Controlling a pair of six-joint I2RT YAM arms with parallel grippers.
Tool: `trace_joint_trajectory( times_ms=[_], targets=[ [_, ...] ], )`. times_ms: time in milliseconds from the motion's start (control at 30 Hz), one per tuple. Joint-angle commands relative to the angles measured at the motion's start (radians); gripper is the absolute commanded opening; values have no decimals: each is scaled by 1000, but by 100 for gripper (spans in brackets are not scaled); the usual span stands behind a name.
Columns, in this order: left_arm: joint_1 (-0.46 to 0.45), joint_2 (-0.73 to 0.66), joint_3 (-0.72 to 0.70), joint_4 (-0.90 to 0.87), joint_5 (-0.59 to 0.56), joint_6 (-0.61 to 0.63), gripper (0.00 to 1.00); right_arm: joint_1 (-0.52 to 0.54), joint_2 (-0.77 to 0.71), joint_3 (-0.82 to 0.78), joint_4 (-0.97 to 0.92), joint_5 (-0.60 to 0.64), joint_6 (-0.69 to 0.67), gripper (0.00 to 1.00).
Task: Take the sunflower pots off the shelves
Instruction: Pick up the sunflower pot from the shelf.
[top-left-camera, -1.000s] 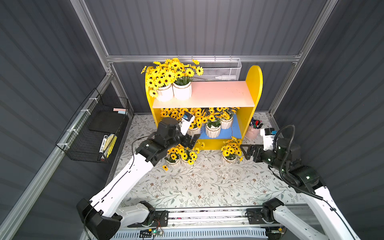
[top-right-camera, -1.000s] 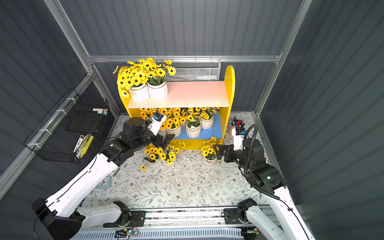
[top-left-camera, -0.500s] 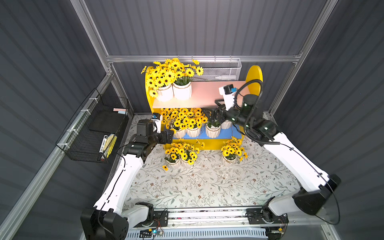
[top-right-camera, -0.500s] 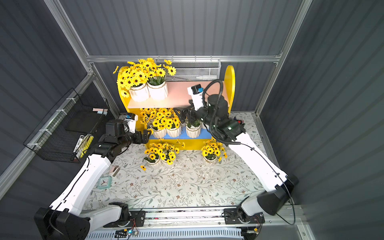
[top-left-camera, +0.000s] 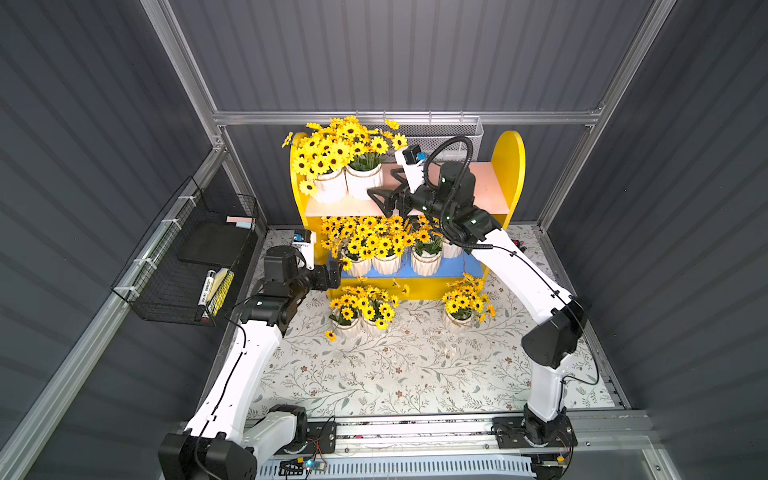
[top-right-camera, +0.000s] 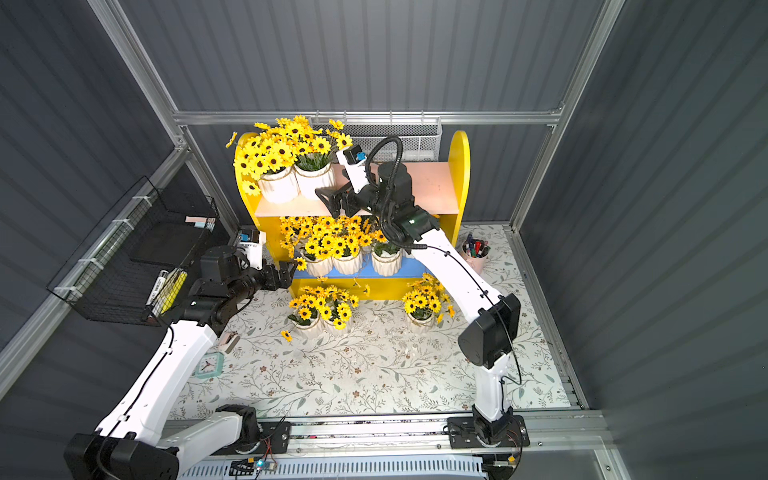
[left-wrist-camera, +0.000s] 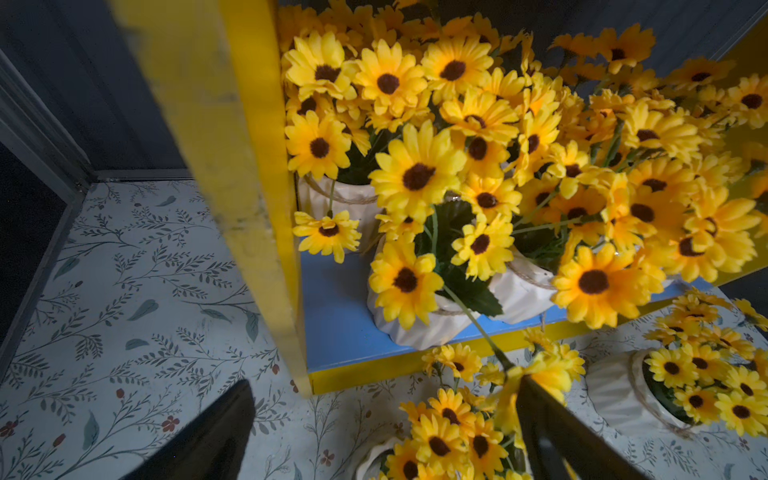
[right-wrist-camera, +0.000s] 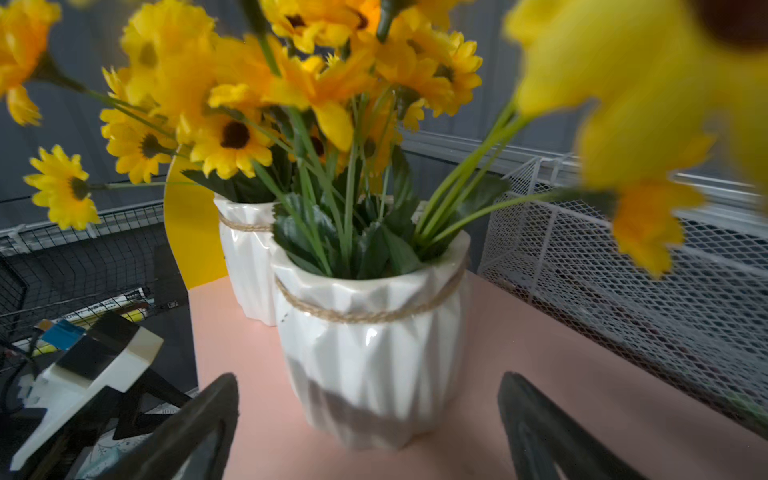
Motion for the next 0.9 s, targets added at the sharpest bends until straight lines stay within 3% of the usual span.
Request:
trace_joint_trajectory(
  times_ms=[0,367,867],
  targets=[
    [8,-25,-7,22,2,2,99,-7,55,114,-59,-50,-60,99],
    [8,-21,-19,44,55,0,99,-19,197,306,-82,-150,-21,99],
    [8,-14,-31,63,80,-15,99,-19,370,510,-104,-156,13,99]
  ],
)
